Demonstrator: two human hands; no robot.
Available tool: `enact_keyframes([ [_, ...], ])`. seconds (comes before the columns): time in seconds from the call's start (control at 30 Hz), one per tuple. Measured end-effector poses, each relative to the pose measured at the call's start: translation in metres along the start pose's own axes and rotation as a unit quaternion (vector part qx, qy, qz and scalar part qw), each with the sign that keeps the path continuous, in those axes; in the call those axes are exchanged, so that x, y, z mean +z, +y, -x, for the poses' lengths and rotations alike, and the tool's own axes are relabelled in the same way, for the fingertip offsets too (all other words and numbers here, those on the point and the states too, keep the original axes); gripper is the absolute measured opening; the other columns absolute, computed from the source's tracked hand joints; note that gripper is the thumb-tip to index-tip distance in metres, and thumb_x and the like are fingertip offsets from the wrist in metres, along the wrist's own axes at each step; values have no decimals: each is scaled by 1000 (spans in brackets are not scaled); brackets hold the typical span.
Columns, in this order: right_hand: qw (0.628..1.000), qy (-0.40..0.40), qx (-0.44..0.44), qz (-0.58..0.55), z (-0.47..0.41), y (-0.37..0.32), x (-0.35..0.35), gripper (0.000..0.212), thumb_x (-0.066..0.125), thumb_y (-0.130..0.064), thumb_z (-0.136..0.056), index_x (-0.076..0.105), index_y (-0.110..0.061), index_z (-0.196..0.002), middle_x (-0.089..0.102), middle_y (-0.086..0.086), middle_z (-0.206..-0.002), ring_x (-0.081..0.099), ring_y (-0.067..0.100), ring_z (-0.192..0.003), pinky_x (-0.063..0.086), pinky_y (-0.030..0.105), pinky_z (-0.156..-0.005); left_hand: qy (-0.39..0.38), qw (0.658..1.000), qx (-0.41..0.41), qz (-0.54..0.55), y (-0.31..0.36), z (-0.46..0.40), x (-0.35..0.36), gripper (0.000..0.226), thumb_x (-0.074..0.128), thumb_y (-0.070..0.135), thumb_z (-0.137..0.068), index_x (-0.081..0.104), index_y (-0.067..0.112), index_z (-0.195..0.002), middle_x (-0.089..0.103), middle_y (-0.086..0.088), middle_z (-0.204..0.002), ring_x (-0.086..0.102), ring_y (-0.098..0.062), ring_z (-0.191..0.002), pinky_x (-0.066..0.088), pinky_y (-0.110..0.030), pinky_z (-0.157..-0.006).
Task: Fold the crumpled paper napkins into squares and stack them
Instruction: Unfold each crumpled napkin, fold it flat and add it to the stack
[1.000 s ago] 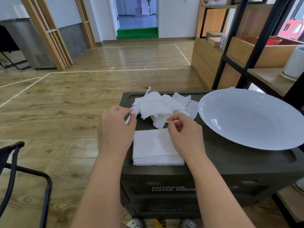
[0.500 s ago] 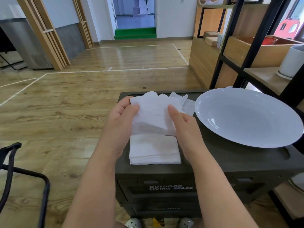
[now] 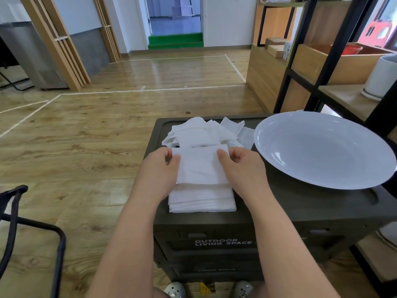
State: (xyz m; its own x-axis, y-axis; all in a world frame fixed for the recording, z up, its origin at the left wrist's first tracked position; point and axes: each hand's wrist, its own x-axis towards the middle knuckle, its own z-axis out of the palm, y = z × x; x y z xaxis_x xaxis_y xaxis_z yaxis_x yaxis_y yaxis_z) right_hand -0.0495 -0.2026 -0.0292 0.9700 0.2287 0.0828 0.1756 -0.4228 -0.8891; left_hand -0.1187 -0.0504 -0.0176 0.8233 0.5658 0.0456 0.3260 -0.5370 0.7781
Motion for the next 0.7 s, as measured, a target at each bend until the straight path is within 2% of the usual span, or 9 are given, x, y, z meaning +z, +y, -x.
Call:
enact_keyframes([
  [0.07,999,-7,6,32,0,2,-3,31,54,-37,-91,64,-10,-79,57,0,-70,53,12,-70,39,20,-61,-14,1000,-12,-23,-2,0,-2,24,45,28,-97,60,11,-90,62,-6,-77,50,-21,-62,38,-30,-58],
  [0.13,998,-17,6,67,0,4,-4,27,55,-36,-90,62,-13,-78,58,-1,-74,53,10,-70,39,19,-60,-24,999,-23,-38,-3,0,-4,25,48,30,-96,61,10,-93,66,-10,-86,54,-23,-65,43,-31,-61],
  [0.23,992,-31,-3,120,1,5,-4,24,55,-38,-90,61,-15,-83,59,-1,-77,54,9,-71,38,16,-59,-32,996,-38,-77,0,4,-6,30,50,34,-95,61,7,-92,68,-12,-87,60,-28,-70,44,-32,-62],
  [0.3,988,-34,-12,150,2,4,-3,22,54,-39,-91,59,-18,-86,58,-4,-78,52,6,-69,35,14,-57,-33,993,-48,-106,2,5,-6,33,51,35,-95,59,4,-87,68,-13,-84,61,-30,-72,42,-31,-60],
  [0.4,984,-35,-16,175,3,3,-1,19,53,-39,-92,56,-21,-88,54,-9,-78,48,2,-67,31,12,-55,-45,987,-65,-143,1,6,-6,31,50,35,-95,53,10,-76,60,-10,-72,53,-25,-64,37,-29,-56],
  [0.47,982,-38,-16,186,3,3,0,17,53,-39,-93,54,-23,-89,50,-13,-76,46,1,-66,29,11,-55,-56,983,-76,-156,1,6,-5,34,49,35,-96,49,12,-70,53,-6,-64,58,-27,-64,35,-28,-53],
  [0.53,981,-40,-13,192,4,3,1,16,53,-39,-93,53,-23,-90,47,-15,-74,45,0,-65,28,11,-54,-64,985,-100,-127,1,7,-4,35,48,34,-96,46,12,-69,52,-3,-62,68,-27,-65,40,-27,-52],
  [0.6,980,-39,-10,196,4,3,2,18,53,-39,-93,54,-22,-89,48,-14,-73,45,2,-64,30,12,-54,-68,985,-116,-110,1,6,-3,34,48,34,-97,47,12,-71,54,-3,-63,70,-28,-66,53,-32,-61],
  [0.7,976,-35,-5,213,5,3,4,19,53,-39,-93,54,-21,-87,49,-12,-73,45,4,-63,31,14,-53,-71,981,-115,-141,-3,3,-1,39,48,36,-97,45,12,-67,54,-5,-61,71,-31,-73,53,-35,-67],
])
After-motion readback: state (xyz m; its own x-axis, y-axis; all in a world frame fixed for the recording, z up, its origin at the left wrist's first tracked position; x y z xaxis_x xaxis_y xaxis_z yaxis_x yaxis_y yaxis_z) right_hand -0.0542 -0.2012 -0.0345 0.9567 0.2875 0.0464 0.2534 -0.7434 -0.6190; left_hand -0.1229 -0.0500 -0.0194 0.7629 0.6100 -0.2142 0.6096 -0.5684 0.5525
